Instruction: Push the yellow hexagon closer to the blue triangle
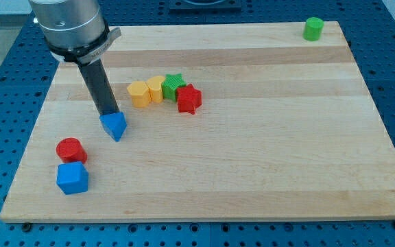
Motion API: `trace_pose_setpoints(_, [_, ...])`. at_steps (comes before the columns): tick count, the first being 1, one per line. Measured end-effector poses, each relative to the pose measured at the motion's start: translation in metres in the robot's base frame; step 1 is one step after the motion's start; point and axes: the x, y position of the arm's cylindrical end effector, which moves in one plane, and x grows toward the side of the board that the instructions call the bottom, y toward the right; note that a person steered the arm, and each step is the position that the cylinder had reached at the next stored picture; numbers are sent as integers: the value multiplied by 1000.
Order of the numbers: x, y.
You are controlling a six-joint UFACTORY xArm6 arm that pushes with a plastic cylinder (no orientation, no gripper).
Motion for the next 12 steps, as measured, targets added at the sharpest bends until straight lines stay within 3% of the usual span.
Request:
trace_pose_setpoints(2, [48, 0])
trace_pose_setpoints(4, [46, -12])
trace_pose_setpoints(7, [-66, -27])
trace_pose_setpoints(8, [-98, -17])
trace_pose_setpoints(9, [-104, 20])
trace_pose_setpoints(12, [-45, 47])
